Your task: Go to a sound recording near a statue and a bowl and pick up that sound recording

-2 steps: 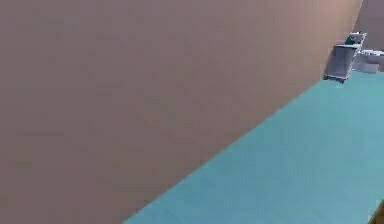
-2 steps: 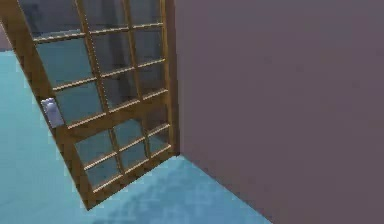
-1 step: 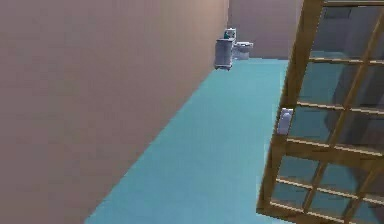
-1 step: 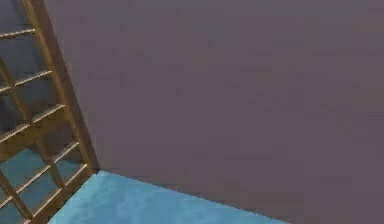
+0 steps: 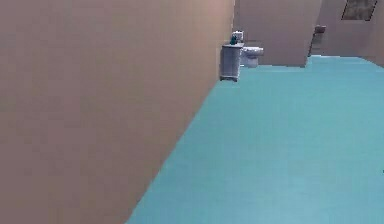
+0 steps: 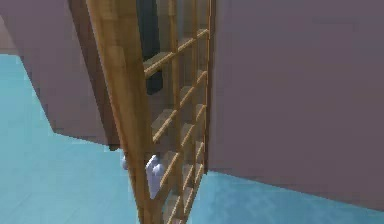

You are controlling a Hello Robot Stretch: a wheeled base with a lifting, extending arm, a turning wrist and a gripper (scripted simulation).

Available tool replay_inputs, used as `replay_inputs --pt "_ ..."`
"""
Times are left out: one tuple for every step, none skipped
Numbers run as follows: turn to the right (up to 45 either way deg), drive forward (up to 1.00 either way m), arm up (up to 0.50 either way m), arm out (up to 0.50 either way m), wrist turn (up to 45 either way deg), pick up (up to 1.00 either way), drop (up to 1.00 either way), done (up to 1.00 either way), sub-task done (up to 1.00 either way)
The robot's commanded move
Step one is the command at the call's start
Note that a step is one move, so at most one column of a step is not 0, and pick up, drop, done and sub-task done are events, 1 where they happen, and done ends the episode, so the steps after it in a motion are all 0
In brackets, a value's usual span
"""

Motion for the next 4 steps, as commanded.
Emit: replay_inputs --pt "21.0 0.00 0.00 0.00 0.0 0.00 0.00 0.00 0.00" --pt "0.0 0.05 0.00 0.00 0.0 0.00 0.00 0.00 0.00" --pt "21.0 0.00 0.00 0.00 0.0 0.00 0.00 0.00 0.00" --pt "0.0 1.00 0.00 0.00 0.0 0.00 0.00 0.00 0.00"
